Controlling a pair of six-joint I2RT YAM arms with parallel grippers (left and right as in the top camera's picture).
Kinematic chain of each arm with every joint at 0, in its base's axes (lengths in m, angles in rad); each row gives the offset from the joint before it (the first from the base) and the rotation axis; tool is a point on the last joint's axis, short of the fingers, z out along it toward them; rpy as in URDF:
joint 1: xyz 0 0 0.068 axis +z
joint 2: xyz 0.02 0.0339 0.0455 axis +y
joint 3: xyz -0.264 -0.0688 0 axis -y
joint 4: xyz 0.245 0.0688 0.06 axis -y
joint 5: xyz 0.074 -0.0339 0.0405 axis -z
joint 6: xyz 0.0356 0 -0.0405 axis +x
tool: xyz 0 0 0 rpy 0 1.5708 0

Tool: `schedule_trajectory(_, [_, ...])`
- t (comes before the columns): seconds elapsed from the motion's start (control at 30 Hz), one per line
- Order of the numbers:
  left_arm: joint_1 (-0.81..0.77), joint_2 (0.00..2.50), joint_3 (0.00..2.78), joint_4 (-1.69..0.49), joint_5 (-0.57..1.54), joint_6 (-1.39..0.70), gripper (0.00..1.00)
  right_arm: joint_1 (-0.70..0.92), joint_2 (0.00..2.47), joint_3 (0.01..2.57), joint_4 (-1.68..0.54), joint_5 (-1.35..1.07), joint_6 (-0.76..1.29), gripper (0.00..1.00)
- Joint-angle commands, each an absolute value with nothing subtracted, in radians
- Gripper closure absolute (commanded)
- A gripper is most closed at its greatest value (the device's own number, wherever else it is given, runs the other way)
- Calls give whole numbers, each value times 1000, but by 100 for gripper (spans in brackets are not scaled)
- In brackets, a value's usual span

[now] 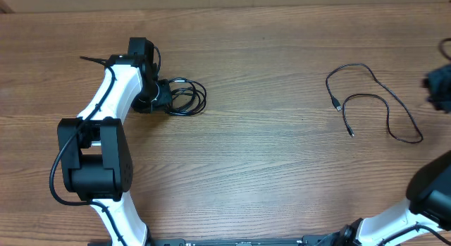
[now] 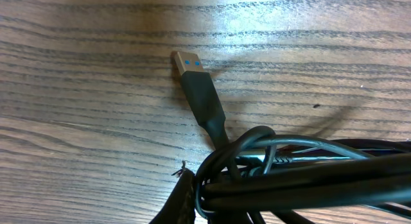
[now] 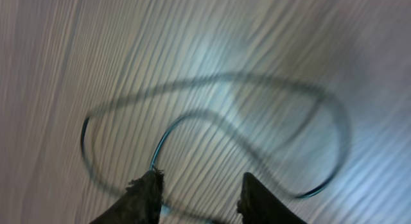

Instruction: Untangle cables

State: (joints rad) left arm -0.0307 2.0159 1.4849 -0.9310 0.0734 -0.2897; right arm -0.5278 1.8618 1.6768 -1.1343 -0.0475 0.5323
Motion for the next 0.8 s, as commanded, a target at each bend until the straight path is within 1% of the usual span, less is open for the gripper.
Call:
schedule_trajectory(0.0, [-20, 2009, 1474, -928, 87, -303, 94, -420, 1848, 1608, -1105, -81, 453, 55])
schedule_trajectory(0.1, [-20, 2009, 1474, -928, 142, -298, 93, -339, 1848, 1551, -1050, -61, 411, 50])
schedule_trajectory(0.27, [-20, 2009, 1474, -930, 208, -284, 94, -239, 1850, 1452, -925, 52, 404, 45])
schedule_trajectory(0.33, [-21, 2009, 1474, -930, 211, -284, 94, -209, 1850, 1388, -831, 51, 342, 44])
schedule_trajectory(0.53, [-21, 2009, 1474, -929, 211, -284, 95, -194, 1853, 1269, -703, 51, 336, 44])
schedule_trajectory(0.67, [-21, 2009, 1474, -926, 211, -284, 95, -187, 1854, 1196, -646, -86, 339, 45])
schedule_trajectory(0.77, [-21, 2009, 1474, -919, 211, -285, 95, -175, 1856, 1160, -588, -99, 339, 45])
